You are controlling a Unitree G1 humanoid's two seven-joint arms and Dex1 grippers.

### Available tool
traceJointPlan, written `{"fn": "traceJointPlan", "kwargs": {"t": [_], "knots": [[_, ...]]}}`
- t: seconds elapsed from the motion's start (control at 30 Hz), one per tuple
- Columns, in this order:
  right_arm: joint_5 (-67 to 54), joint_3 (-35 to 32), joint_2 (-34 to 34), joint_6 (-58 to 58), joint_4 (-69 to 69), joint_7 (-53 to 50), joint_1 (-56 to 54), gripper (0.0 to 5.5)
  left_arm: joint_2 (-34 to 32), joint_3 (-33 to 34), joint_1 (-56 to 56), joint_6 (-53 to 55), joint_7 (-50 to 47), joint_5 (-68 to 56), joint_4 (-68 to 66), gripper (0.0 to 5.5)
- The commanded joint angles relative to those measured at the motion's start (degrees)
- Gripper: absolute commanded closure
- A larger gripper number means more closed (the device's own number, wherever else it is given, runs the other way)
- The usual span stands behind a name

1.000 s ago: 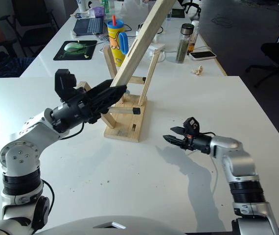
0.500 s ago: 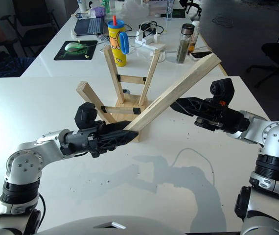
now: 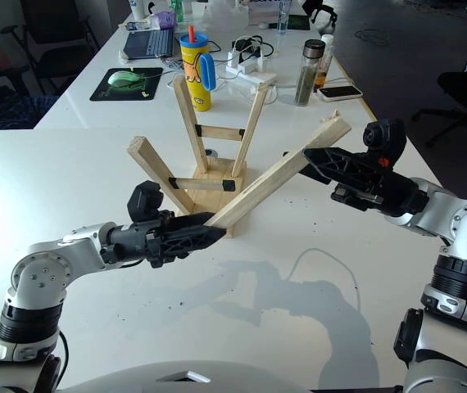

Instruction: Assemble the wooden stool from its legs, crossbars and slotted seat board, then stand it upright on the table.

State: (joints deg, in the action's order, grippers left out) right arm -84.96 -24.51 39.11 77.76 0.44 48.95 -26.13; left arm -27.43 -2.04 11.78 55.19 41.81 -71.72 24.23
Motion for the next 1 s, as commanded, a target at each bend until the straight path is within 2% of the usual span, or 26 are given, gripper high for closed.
{"fn": "traceJointPlan", "kwargs": {"t": [0.03,0.37,0.53,0.57,0.77,0.83,0.93,1.0], "knots": [[-0.3,1.5,1.2,0.3,-1.7,1.1,-0.1,1.11,-0.8,0.0,0.4,0.5,0.5,0.9,-0.1,3.42],[2.9,2.6,1.8,-2.0,-0.7,2.5,0.5,2.61,-1.0,0.0,1.0,0.5,0.9,1.8,-0.2,3.42],[5.9,3.6,2.3,-3.7,-1.4,4.3,1.3,3.35,-0.9,-1.5,0.7,-3.7,1.5,8.9,0.9,3.42],[6.8,4.0,2.4,-4.1,-1.3,4.8,1.4,3.44,-0.3,-1.3,0.7,-4.0,1.1,9.2,0.5,3.04],[14.4,6.9,3.9,-8.2,-0.4,8.1,2.7,3.44,1.5,-0.2,-0.5,-4.2,-1.2,8.9,-0.4,2.2],[20.6,9.7,5.2,-12.8,1.6,10.2,2.3,3.44,0.8,-0.9,-1.8,-5.1,-1.5,11.6,-0.4,2.18],[29.0,12.0,5.2,-22.6,5.8,14.0,0.2,3.44,-1.5,-6.1,-3.4,-11.1,-2.1,24.0,-1.9,2.18],[30.1,11.7,3.2,-25.7,9.3,16.0,-3.0,3.44,-1.9,-10.0,-3.7,-16.1,-4.1,33.4,-5.0,2.18]]}}
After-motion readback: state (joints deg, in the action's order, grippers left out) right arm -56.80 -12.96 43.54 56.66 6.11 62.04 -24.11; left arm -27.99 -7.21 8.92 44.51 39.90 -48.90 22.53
